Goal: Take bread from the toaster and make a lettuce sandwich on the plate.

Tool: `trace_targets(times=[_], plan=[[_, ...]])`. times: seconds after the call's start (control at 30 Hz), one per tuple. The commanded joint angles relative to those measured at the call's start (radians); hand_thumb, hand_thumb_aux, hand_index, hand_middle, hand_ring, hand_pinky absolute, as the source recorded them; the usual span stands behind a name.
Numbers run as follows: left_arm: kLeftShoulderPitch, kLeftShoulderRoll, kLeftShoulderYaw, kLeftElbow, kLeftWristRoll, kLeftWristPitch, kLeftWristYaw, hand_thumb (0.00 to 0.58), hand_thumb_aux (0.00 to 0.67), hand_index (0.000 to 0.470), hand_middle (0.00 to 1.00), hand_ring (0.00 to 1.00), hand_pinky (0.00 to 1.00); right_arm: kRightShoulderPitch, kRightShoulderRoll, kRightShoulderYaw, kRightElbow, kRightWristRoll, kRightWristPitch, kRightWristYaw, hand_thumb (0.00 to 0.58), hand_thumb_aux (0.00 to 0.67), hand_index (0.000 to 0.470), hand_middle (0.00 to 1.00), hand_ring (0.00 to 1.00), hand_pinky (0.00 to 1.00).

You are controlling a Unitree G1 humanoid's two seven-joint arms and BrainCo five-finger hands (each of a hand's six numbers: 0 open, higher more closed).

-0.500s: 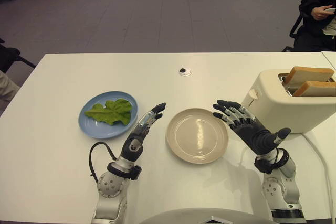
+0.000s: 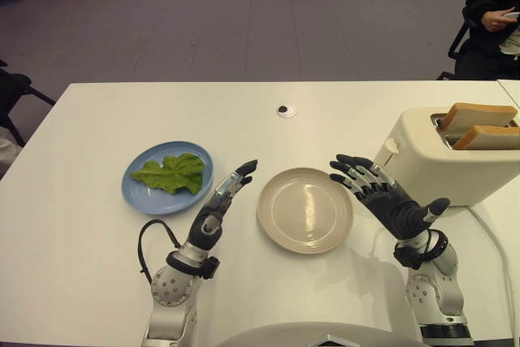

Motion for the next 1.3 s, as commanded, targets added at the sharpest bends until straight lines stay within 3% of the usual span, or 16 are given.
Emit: trace_targets(times=[0.03, 0.17, 0.23, 0.3, 0.4, 0.53, 0.63, 0.67, 0.7, 0.73, 0.83, 1.03, 1.07, 1.1, 1.3], plan=[[0.006, 0.000, -0.005, -0.001, -0.012, 0.010, -0.005, 0.000, 0.000, 0.000, 0.00, 0.00, 0.00, 0.002, -0.006, 0.004, -0.004, -0.004, 0.005, 0.007, 0.000, 0.000, 0.000, 0.00, 0.00, 0.00], [0.013, -0.007, -0.014, -0.008, -0.011, 0.009, -0.003, 0.000, 0.000, 0.000, 0.00, 0.00, 0.00, 0.002, -0.070, -0.072, -0.152, 0.071, 0.007, 0.015, 0.000, 0.000, 0.000, 0.00, 0.00, 0.00], [0.011, -0.011, -0.022, -0.007, -0.010, 0.011, -0.004, 0.000, 0.000, 0.000, 0.00, 0.00, 0.00, -0.056, -0.178, -0.260, -0.254, 0.160, 0.018, -0.045, 0.000, 0.000, 0.000, 0.00, 0.00, 0.00], [0.015, -0.021, -0.030, -0.012, -0.001, 0.013, 0.004, 0.000, 0.000, 0.000, 0.00, 0.00, 0.00, -0.147, -0.313, -0.453, -0.175, 0.110, -0.036, -0.078, 0.000, 0.000, 0.000, 0.00, 0.00, 0.00], [0.016, -0.028, -0.040, -0.023, 0.007, 0.019, 0.012, 0.000, 0.000, 0.000, 0.00, 0.00, 0.00, -0.287, -0.485, -0.591, 0.101, -0.197, -0.219, -0.150, 0.000, 0.000, 0.000, 0.00, 0.00, 0.00], [0.007, -0.031, -0.038, -0.013, 0.010, 0.021, 0.012, 0.000, 0.000, 0.000, 0.00, 0.00, 0.00, -0.417, -0.713, -0.543, 0.514, -0.881, -0.601, -0.455, 0.000, 0.000, 0.000, 0.00, 0.00, 0.00], [0.000, -0.032, -0.038, -0.005, 0.010, 0.022, 0.009, 0.000, 0.000, 0.000, 0.00, 0.00, 0.00, -0.448, -0.805, -0.470, 0.691, -1.089, -0.659, -0.647, 0.000, 0.000, 0.000, 0.00, 0.00, 0.00], [-0.002, -0.033, -0.039, -0.003, 0.011, 0.022, 0.010, 0.000, 0.000, 0.000, 0.00, 0.00, 0.00, -0.456, -0.827, -0.437, 0.756, -1.143, -0.666, -0.722, 0.128, 0.079, 0.055, 0.00, 0.00, 0.00], [-0.004, -0.034, -0.040, -0.001, 0.013, 0.022, 0.010, 0.000, 0.000, 0.000, 0.00, 0.00, 0.00, -0.462, -0.848, -0.402, 0.815, -1.198, -0.669, -0.796, 0.425, 0.323, 0.227, 0.00, 0.00, 0.00], [-0.006, -0.035, -0.041, 0.001, 0.014, 0.023, 0.010, 0.000, 0.000, 0.000, 0.00, 0.00, 0.00, -0.473, -0.864, -0.368, 0.873, -1.240, -0.676, -0.860, 0.472, 0.381, 0.267, 0.00, 0.00, 0.00], [-0.005, -0.033, -0.040, 0.001, 0.012, 0.025, 0.009, 0.000, 0.000, 0.000, 0.00, 0.00, 0.00, -0.519, -0.887, -0.265, 1.000, -1.315, -0.723, -1.004, 0.524, 0.462, 0.324, 0.00, 0.00, 0.00], [-0.006, -0.032, -0.036, 0.003, 0.011, 0.026, 0.010, 0.000, 0.000, 0.000, 0.00, 0.00, 0.00, -0.590, -0.915, -0.131, 1.121, -1.306, -0.799, -1.122, 0.532, 0.478, 0.335, 0.00, 0.00, 0.00], [-0.006, -0.032, -0.036, 0.003, 0.011, 0.027, 0.010, 0.000, 0.000, 0.000, 0.00, 0.00, 0.00, -0.596, -0.917, -0.117, 1.132, -1.297, -0.806, -1.126, 0.556, 0.533, 0.374, 0.00, 0.00, 0.00], [-0.005, -0.032, -0.035, 0.002, 0.010, 0.027, 0.011, 0.000, 0.000, 0.000, 0.00, 0.00, 0.00, -0.601, -0.918, -0.104, 1.139, -1.291, -0.811, -1.131, 0.580, 0.670, 0.470, 0.00, 0.00, 0.00], [-0.007, -0.030, -0.030, 0.003, 0.011, 0.028, 0.011, 0.000, 0.000, 0.000, 0.00, 0.00, 0.00, -0.649, -0.910, -0.086, 1.192, -1.082, -0.879, -1.012, 0.580, 0.670, 0.470, 0.00, 0.00, 0.00]])
